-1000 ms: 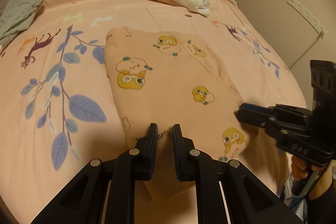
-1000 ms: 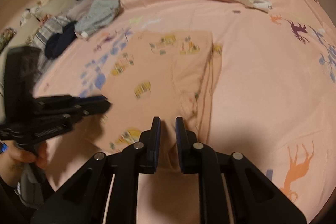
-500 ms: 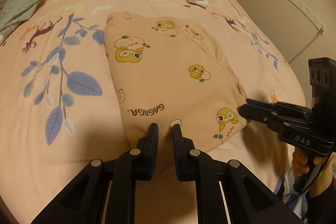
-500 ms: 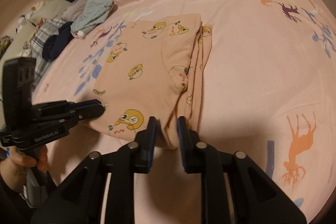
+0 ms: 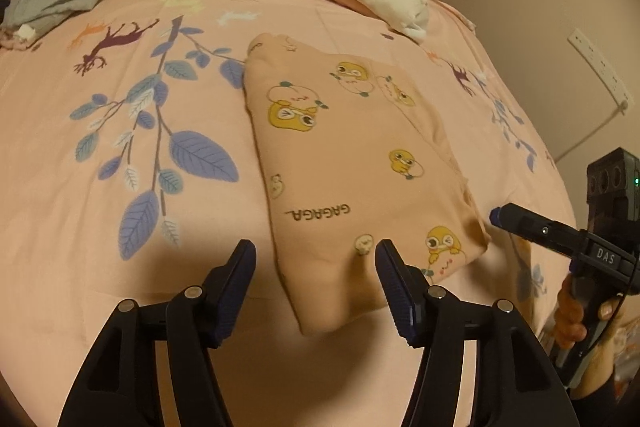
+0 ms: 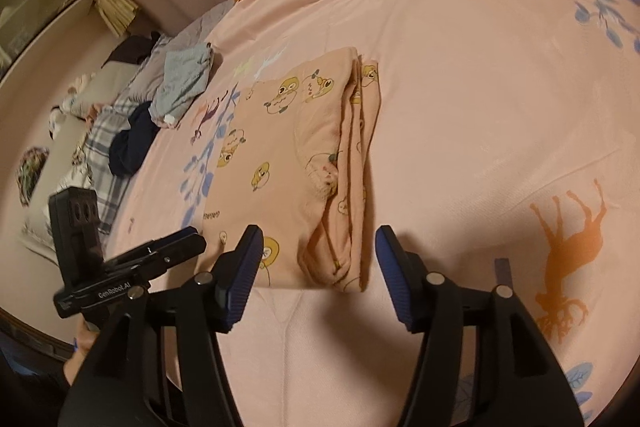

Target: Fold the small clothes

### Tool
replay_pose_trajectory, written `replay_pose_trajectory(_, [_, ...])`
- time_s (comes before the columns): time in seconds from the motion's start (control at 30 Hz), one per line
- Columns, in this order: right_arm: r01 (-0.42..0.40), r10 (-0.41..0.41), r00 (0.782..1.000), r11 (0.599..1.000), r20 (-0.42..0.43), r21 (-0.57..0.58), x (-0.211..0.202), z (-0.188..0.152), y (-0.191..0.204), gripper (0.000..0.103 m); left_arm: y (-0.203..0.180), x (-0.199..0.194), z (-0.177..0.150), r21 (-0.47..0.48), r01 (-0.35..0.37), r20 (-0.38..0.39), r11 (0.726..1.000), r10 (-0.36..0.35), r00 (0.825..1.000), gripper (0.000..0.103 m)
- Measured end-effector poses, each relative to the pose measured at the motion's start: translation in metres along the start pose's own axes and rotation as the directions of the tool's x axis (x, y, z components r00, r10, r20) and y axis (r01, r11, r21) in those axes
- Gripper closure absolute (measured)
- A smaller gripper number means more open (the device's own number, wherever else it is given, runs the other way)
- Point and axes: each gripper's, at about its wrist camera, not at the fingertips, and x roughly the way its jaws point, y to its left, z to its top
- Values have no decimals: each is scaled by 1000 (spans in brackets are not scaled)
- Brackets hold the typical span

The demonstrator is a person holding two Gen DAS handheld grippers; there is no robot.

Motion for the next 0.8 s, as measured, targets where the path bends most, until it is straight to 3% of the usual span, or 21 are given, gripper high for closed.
replay_pose_trajectory(0.33, [-51,53,998,995,-18,83,12,15,-14,40,10,6,7,-38,21,-9,999,-21,1000,43])
replay_pose_trajectory(0.8, [-83,91,994,989,-61,119,44,37,-26,39,20,28,31,-98,112,-23,989,-115,993,43])
